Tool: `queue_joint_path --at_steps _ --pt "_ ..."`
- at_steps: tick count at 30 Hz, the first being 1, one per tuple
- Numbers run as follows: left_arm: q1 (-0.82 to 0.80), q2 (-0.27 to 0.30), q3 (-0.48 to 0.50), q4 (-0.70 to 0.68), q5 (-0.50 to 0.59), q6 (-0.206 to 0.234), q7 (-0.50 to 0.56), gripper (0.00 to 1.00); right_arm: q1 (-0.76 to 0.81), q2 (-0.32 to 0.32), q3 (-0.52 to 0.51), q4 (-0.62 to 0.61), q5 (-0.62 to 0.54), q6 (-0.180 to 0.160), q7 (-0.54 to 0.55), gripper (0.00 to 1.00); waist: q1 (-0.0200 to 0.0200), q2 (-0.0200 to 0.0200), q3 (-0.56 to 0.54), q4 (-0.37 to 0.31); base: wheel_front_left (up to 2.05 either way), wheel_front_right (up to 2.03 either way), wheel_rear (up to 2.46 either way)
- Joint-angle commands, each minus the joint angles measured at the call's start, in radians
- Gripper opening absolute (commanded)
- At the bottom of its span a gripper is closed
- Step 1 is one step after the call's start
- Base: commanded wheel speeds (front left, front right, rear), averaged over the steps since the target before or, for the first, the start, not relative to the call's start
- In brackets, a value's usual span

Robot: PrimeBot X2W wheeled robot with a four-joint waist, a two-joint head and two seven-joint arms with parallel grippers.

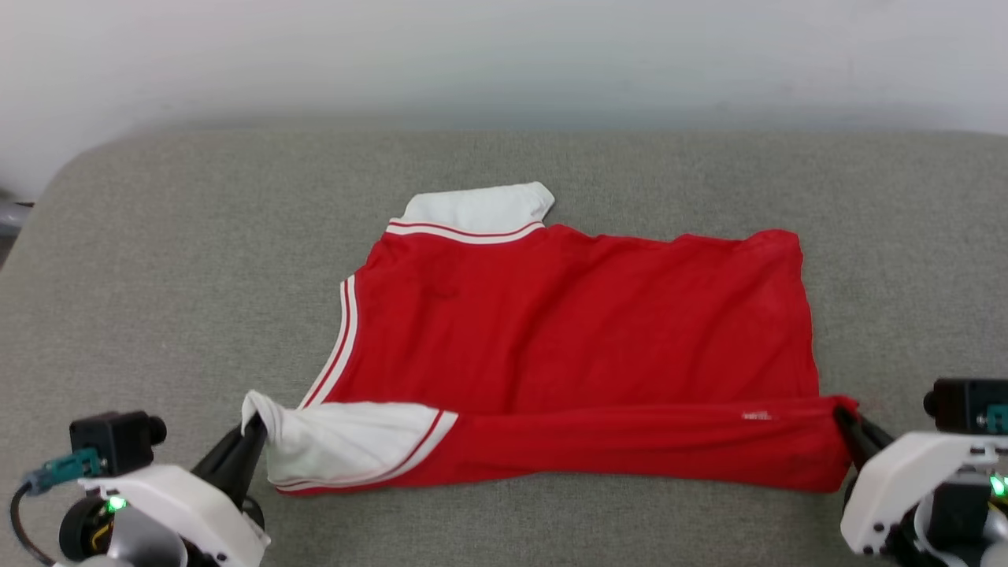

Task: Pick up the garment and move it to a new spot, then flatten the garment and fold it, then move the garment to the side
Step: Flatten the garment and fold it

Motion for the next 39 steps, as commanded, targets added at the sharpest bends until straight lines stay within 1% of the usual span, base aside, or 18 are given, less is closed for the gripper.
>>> queue_joint_path --at_steps 1,6,10,12,17,19,21,22,23,24,25,26,27,29,32,33,35,39 --pt "-0.034 -0.009 0.0 0.022 0.011 -0.011 -0.01 0.0 -0.034 -0.008 0.005 0.015 -0.011 -0.001 0.003 0.0 -0.0001 -0.0001 0.028 -0.007 0.0 0.0 0.0" --pt "-0.144 -0.05 -0.004 0.12 0.026 -0.051 -0.047 0.0 -0.147 -0.017 0.008 0.085 -0.02 -0.001 -0.023 0.0 -0.0001 -0.0001 0.088 -0.004 0.0 0.0 0.0" --pt "-0.218 -0.079 -0.011 0.204 0.042 -0.088 -0.081 0.0 -0.219 -0.03 0.014 0.164 -0.029 -0.001 -0.057 0.0 -0.0001 -0.0001 0.128 -0.004 0.0 0.0 0.0" --pt "-0.244 -0.093 -0.009 0.246 0.033 -0.111 -0.095 0.0 -0.246 -0.031 0.017 0.206 -0.032 -0.001 -0.074 0.0 -0.0001 -0.0001 0.145 -0.004 0.0 0.0 0.0" --pt "-0.306 -0.122 -0.039 0.351 0.021 -0.165 -0.086 0.0 -0.296 -0.031 0.034 0.311 -0.035 -0.001 -0.121 0.0 -0.0001 -0.0001 0.18 -0.002 0.0 0.0 0.0" --pt "-0.324 -0.133 -0.055 0.399 0.01 -0.177 -0.073 0.0 -0.306 -0.039 0.047 0.358 -0.049 -0.001 -0.14 0.0 -0.0001 -0.0001 0.186 -0.001 0.0 0.0 0.0" --pt "-0.343 -0.151 -0.073 0.438 -0.008 -0.191 -0.058 0.0 -0.312 -0.034 0.059 0.407 -0.045 -0.001 -0.158 0.0 -0.0001 -0.0001 0.189 -0.002 0.0 0.0 0.0" --pt "-0.351 -0.154 -0.082 0.455 -0.014 -0.195 -0.051 0.0 -0.312 -0.038 0.066 0.426 -0.053 -0.001 -0.166 0.07 -0.0001 -0.0001 0.189 -0.003 0.0 0.0 0.0" --pt "-0.356 -0.157 -0.094 0.467 -0.019 -0.199 -0.045 0.0 -0.314 -0.038 0.07 0.446 -0.05 -0.001 -0.172 0.26 -0.0001 -0.0001 0.188 -0.003 0.0 0.0 0.0" --pt "-0.359 -0.16 -0.1 0.48 -0.023 -0.201 -0.051 0.19 -0.316 -0.035 0.076 0.464 -0.04 -0.001 -0.18 0.57 -0.0001 -0.0001 0.184 -0.003 0.0 0.0 0.0" --pt "-0.36 -0.163 -0.105 0.49 -0.03 -0.204 -0.055 0.42 -0.319 -0.037 0.086 0.474 -0.039 -0.001 -0.196 0.98 -0.0001 -0.0001 0.18 -0.003 0.0 0.0 0.0" --pt "-0.361 -0.164 -0.111 0.499 -0.032 -0.205 -0.06 0.72 -0.32 -0.037 0.091 0.482 -0.03 -0.001 -0.213 1.0 -0.0001 -0.0001 0.175 -0.004 0.0 0.0 0.0" --pt "-0.365 -0.165 -0.113 0.506 -0.034 -0.205 -0.07 1.0 -0.319 -0.036 0.1 0.484 -0.021 -0.001 -0.237 1.0 -0.0001 -0.0001 0.169 -0.005 0.0 0.0 0.0" --pt "-0.369 -0.163 -0.103 0.514 -0.046 -0.206 -0.1 1.0 -0.316 -0.041 0.109 0.477 -0.011 -0.001 -0.293 1.0 -0.0001 -0.0001 0.157 -0.008 0.0 0.0 0.0" --pt "-0.366 -0.142 -0.089 0.529 -0.043 -0.207 -0.142 1.0 -0.318 -0.053 0.116 0.45 -0.003 -0.001 -0.393 1.0 -0.0001 -0.0001 0.132 -0.017 0.0 0.0 0.0" --pt "-0.366 -0.142 -0.089 0.529 -0.043 -0.207 -0.142 1.0 -0.318 -0.053 0.116 0.45 -0.003 -0.001 -0.393 1.0 -0.0001 -0.0001 0.132 -0.017 0.0 0.0 0.0" --pt "-0.36 -0.129 -0.091 0.539 -0.034 -0.206 -0.151 1.0 -0.306 -0.053 0.12 0.434 -0.009 -0.001 -0.452 1.0 -0.0001 -0.0001 0.111 -0.02 0.0 0.0 0.0" --pt "-0.346 -0.085 -0.081 0.541 -0.023 -0.18 -0.141 1.0 -0.277 -0.046 0.105 0.394 -0.033 -0.001 -0.529 1.0 -0.0001 -0.0001 0.069 -0.026 0.0 0.0 0.0"
